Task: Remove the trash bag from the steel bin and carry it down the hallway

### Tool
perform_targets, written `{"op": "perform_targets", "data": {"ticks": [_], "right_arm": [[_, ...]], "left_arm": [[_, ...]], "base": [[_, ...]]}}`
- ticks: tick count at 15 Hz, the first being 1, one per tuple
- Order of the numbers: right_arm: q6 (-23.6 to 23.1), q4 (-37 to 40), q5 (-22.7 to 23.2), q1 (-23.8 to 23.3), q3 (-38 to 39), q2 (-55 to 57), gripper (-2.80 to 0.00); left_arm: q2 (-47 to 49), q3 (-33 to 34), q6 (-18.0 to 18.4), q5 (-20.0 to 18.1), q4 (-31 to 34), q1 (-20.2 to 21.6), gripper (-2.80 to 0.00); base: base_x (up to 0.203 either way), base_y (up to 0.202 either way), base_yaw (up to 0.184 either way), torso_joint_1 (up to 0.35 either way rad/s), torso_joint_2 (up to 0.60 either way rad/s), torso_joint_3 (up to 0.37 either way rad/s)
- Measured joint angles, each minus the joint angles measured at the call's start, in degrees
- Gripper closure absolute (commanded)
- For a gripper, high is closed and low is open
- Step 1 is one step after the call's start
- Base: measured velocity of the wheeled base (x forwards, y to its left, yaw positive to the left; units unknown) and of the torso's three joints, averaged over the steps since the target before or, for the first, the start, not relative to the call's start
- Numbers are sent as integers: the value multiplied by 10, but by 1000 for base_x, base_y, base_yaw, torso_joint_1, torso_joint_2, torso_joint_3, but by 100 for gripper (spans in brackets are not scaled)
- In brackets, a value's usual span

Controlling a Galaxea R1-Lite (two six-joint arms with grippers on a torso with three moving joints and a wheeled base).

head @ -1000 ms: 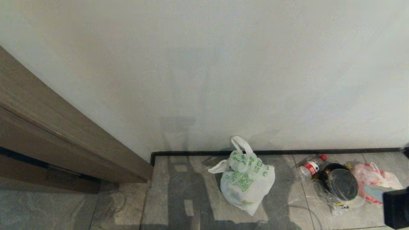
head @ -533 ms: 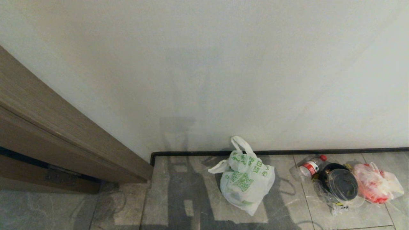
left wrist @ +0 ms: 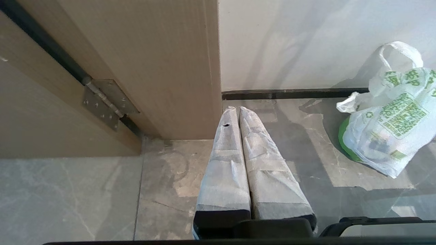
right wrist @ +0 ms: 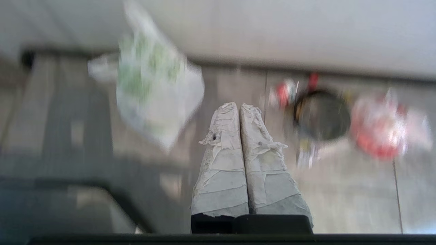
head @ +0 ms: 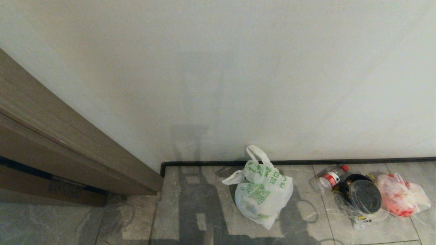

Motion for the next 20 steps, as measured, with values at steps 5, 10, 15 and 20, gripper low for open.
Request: {"op": "perform_targets", "data": {"ticks": [5,10,15,20], "right_arm": [[22,-19,-8,-7,12,-38,0],[29,-19,-10,-7,14,-42,0],[30,-18,-10,-7,14,-42,0],[30,-18,-10,-7,14,-42,0]], "left_arm": [[0,0,0,0,0,0,0],[0,0,1,0,0,0,0],[0,0,-1,0,0,0,0],[0,0,-1,0,0,0,0]], "base": [[0,0,0,0,0,0],[0,0,0,0,0,0],[0,0,0,1,0,15],[0,0,0,3,2,171]]}}
